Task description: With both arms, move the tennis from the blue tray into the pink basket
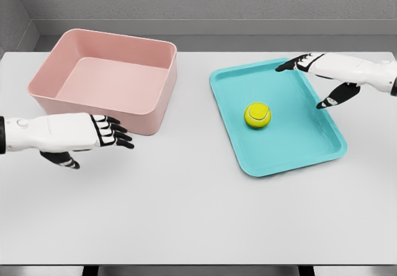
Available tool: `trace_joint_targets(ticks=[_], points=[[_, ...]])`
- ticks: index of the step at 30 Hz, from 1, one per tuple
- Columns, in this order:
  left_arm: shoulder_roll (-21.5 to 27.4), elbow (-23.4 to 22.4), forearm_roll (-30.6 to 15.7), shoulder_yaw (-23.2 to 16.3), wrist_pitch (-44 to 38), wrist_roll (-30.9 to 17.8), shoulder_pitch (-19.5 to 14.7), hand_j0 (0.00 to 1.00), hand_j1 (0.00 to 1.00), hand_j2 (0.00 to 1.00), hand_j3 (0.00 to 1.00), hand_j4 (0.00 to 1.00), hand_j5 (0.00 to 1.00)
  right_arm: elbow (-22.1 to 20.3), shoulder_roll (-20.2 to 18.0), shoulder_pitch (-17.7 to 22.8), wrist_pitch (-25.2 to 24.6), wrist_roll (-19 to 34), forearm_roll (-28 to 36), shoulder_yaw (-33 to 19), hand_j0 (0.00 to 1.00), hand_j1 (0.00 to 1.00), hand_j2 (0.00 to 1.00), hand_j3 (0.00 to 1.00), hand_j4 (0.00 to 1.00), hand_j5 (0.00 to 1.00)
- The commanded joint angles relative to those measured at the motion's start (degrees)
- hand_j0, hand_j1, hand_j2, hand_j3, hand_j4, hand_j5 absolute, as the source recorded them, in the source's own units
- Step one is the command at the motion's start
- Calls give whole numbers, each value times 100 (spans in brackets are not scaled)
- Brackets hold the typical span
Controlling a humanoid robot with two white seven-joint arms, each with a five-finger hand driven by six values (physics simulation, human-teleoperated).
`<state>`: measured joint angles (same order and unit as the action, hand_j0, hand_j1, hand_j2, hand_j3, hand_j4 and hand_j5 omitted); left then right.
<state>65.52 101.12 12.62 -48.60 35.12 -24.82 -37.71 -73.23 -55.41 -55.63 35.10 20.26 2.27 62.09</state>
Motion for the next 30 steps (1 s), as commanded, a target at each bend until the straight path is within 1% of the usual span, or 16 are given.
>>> trace_joint_targets(ticks=[1,3,6,8,9,10,11,12,15,16,18,19,21,24,27,30], points=[[-21,-4,-225,-45,-12,-40,0,100,100,100,100,100,100,-7,-4,0,-10,-13,37,5,100,100,100,100,100,100],[-48,-4,-286,-71,-12,-40,27,100,100,100,100,100,100,-148,-5,0,-10,-30,37,5,100,100,100,100,100,100],[-21,-4,-278,-89,-12,-40,35,100,100,100,100,100,100,-165,31,-9,-10,-57,37,119,100,100,100,100,100,100],[22,-4,-286,-71,-12,-40,27,100,100,100,100,100,100,-192,154,0,-10,-74,37,260,100,100,100,100,100,100],[137,-4,-286,-27,-12,-40,-70,100,100,100,100,100,100,-201,171,26,-10,-74,37,277,100,100,100,100,100,100],[181,4,-330,-36,-12,-40,-149,100,100,100,100,100,100,-183,303,26,-10,-48,37,312,100,100,100,100,100,100],[383,-4,-322,-18,-12,-40,-184,100,100,100,100,100,100,-174,391,35,-10,-22,37,330,100,100,100,100,100,100],[383,-4,-330,-9,-12,-40,-254,100,100,100,100,100,100,-165,444,35,-10,-13,37,391,100,100,100,100,100,100],[409,-4,-339,-27,-12,-40,-299,100,100,100,100,100,100,-16,672,35,-30,-4,28,418,100,100,100,100,100,100],[506,4,-339,-27,-12,-40,-299,100,100,100,100,100,100,10,742,35,-100,-4,20,435,100,100,100,100,100,100],[497,-4,-322,-27,-12,-40,0,100,100,100,100,100,100,283,909,26,-206,31,2,506,100,100,100,100,100,100],[515,-4,-322,-18,-12,-40,-26,100,100,100,100,100,100,379,945,18,-223,31,-7,541,100,100,100,100,100,100],[515,-4,-322,-18,-12,-40,-35,100,100,100,100,100,100,415,989,9,-390,31,-139,594,100,100,100,100,100,100],[515,4,-313,-18,-12,-40,-44,100,100,100,100,100,100,678,1121,9,-399,31,-156,629,100,100,100,100,100,100],[462,4,-313,-18,-12,-40,-114,100,100,100,100,100,100,678,1191,9,-417,22,-227,673,100,100,100,100,100,100],[383,4,-313,-18,-12,-40,-132,100,100,100,100,100,100,687,1279,-9,-557,22,-227,734,100,100,100,100,100,100]])
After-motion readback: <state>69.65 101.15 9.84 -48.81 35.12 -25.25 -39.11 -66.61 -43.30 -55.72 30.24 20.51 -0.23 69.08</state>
